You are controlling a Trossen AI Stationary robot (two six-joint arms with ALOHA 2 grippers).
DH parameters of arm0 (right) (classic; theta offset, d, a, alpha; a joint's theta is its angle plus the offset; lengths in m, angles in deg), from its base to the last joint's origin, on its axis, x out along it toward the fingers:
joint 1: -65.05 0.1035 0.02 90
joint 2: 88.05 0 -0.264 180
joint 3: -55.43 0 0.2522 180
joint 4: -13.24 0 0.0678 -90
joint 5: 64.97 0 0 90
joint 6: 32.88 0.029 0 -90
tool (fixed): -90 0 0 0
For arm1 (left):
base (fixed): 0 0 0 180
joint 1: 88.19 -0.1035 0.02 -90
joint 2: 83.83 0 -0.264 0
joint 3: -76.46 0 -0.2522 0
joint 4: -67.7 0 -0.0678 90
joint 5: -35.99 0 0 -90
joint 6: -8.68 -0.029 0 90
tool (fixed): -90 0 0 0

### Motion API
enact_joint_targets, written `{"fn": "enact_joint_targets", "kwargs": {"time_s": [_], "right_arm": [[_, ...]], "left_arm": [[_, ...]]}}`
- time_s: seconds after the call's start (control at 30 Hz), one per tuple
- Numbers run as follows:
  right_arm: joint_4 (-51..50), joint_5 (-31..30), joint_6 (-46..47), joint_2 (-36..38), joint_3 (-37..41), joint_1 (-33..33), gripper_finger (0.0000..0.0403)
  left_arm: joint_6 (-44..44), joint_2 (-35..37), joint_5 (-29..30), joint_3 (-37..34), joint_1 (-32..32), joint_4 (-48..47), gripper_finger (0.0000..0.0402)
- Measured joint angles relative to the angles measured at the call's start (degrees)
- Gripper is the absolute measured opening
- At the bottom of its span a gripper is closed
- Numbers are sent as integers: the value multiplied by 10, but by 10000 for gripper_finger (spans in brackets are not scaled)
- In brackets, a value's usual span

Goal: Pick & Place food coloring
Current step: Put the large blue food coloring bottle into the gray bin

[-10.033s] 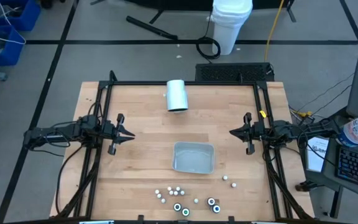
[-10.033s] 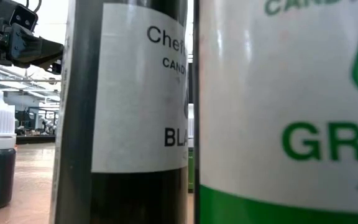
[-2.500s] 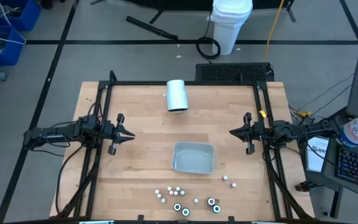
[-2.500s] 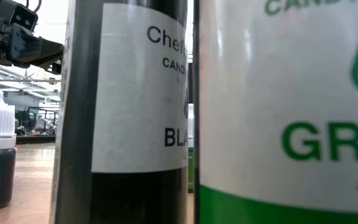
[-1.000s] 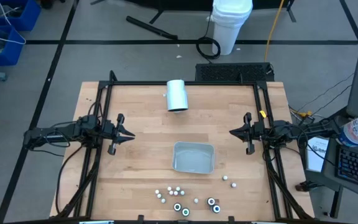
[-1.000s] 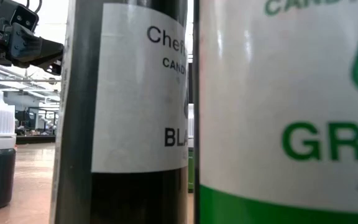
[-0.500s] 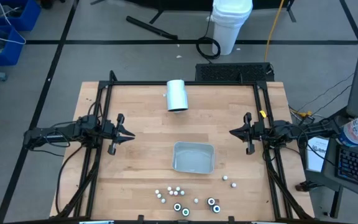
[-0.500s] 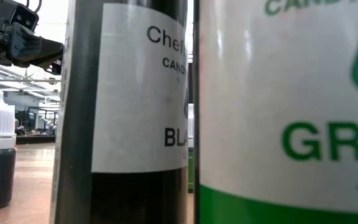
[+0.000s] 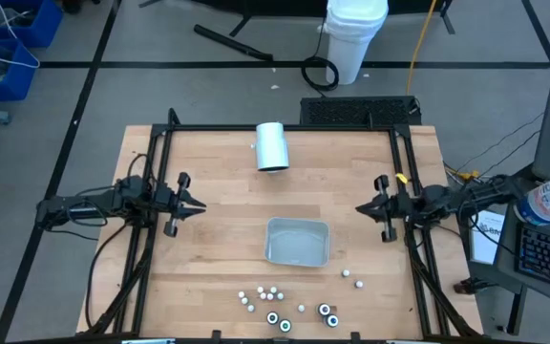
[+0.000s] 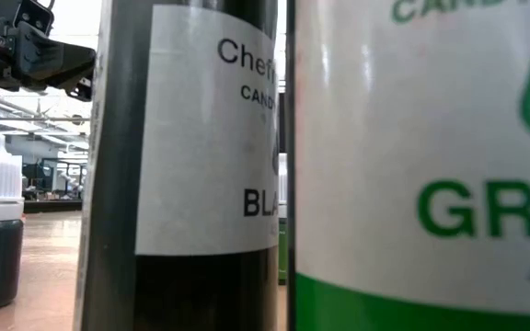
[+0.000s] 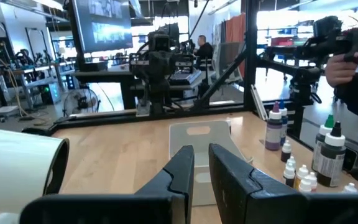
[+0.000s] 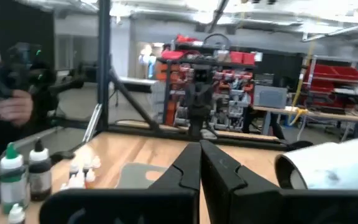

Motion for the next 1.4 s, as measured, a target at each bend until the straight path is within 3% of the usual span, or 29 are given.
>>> {"fn": "enact_joint_targets", "kwargs": {"time_s": [0.1,0.23,0.5,0.87,1.03,1.4], "right_arm": [[6,-21,-22,-52,-43,37,0],[-58,-99,-41,-150,-130,97,0],[-185,-285,-39,-366,-333,245,0],[-360,-566,-16,-601,-611,461,0],[-353,-601,30,-677,-670,521,0],[-312,-601,269,-833,-664,561,0]], "left_arm": [[0,0,2,0,0,0,58],[0,0,29,0,0,0,58],[0,0,104,0,0,0,58],[0,0,110,0,0,19,58],[0,0,110,0,0,29,58],[0,0,110,0,0,55,58]]}}
